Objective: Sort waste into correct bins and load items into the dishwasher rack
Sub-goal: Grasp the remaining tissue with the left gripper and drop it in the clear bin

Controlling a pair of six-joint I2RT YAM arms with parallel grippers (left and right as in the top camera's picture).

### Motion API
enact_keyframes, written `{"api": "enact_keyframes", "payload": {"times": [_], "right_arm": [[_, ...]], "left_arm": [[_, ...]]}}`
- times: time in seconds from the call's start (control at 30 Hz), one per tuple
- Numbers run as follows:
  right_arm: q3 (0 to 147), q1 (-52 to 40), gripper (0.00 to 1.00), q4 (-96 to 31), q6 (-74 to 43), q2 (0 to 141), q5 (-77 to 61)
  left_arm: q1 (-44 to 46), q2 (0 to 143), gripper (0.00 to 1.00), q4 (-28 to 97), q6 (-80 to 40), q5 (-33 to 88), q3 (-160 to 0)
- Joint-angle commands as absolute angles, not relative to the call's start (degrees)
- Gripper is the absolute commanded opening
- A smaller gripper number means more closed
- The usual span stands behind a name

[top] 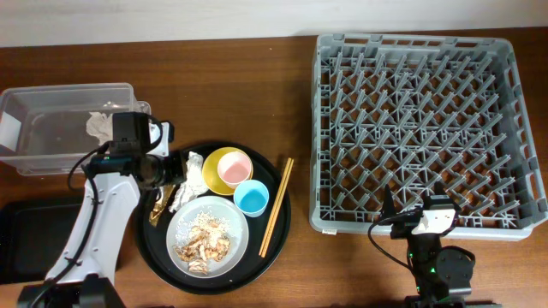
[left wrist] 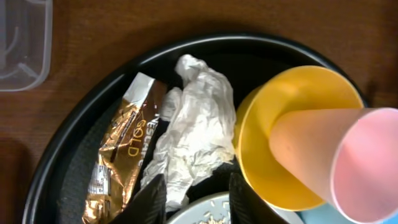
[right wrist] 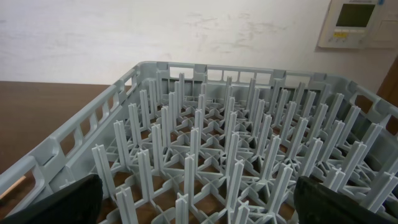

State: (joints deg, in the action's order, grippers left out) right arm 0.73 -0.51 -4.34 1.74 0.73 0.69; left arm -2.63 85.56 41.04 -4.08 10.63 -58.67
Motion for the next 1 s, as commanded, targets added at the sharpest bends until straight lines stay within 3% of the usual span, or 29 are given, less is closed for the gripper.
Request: {"api": "enact_keyframes", "payload": {"times": [0.0,0.47,0.6,0.7,0.97], "right_arm": [[0.3,-0.1,0.98,-4.6,1.7,0.4,1.6],[0.3,-0.1,0.98,-4.6,1.7,0.4,1.6],[0.3,-0.1,0.98,-4.6,1.7,0.4,1.6],[0.3,-0.1,0.98,-4.6,1.7,0.4,1.6],[0.3,-0.1,0.98,-4.6,1.7,0.4,1.6]], "left_arm": [[-2.6,88.9,0.30,40.7,-3.9,9.2,-57.8],[1.1,101.0,0.29,35.4,-4.7,3.5,-57.4],[1.1,101.8,0.22,35.1,-4.7,8.3,-57.3],[1.1,101.8,0.01,35.2,-4.7,8.2,-57.4],[1.1,90.4,0.01,44.2,-6.4,11.0,-67.6]]}}
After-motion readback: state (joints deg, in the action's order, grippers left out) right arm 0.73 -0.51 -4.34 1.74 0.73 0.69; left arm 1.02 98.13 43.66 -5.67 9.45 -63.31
